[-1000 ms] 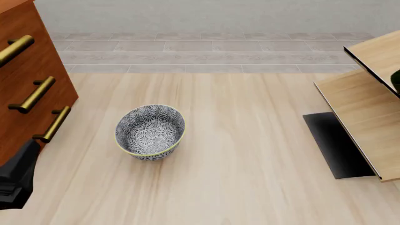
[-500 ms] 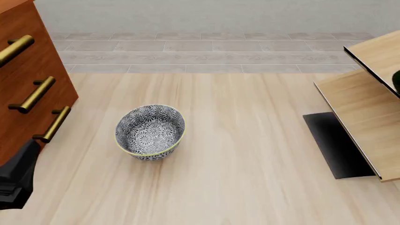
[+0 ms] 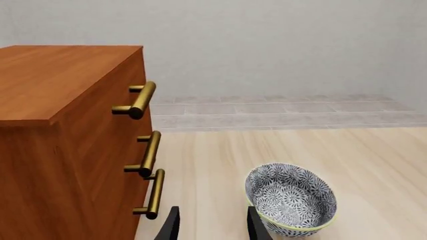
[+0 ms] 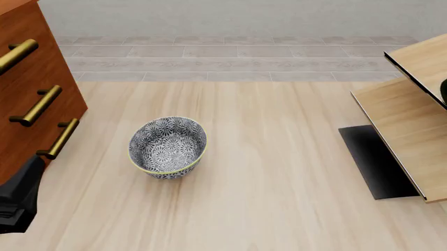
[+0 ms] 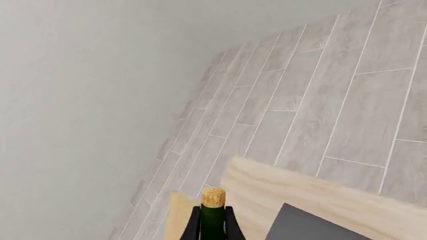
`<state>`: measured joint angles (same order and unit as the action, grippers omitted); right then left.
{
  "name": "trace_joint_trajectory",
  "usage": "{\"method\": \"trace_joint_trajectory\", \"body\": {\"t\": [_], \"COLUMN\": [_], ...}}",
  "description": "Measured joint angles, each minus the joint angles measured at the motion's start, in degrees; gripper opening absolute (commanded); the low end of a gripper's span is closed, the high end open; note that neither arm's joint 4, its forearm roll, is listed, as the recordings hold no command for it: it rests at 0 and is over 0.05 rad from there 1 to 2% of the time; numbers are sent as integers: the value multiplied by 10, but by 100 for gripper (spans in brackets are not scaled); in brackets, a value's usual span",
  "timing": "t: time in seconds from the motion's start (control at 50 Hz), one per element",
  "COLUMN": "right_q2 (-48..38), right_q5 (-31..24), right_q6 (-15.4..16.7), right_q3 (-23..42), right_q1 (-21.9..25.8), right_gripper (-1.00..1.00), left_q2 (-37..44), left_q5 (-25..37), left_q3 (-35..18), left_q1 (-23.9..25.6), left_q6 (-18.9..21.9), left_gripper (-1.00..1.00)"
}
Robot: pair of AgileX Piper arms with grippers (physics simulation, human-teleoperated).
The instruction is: Put the wine bottle on the wine rack.
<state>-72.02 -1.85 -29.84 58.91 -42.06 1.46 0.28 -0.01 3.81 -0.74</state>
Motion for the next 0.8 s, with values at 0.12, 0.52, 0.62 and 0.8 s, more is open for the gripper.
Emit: {"method": "trace_joint_trajectory", "body": {"t": [0.12,0.52,0.62,0.8], "right_q2": [-2,-4,-5,-6], "right_q5": [1,-4,-9,-13], "right_q6": [-2,-7,-8,-9], "right_q3": [-1,-7,-13,-17], "right_q1": [-2,5,9,13], "right_gripper": [-100,100,100,100], "left_q2": [-1,-6,-7,-7], "left_q5": [1,7,8,8], "left_q3": [0,0,0,0], "left_q1": [0,-1,-1,-1], "left_q6": [0,-1,-1,-2], "left_gripper": [100,100,100,100]}}
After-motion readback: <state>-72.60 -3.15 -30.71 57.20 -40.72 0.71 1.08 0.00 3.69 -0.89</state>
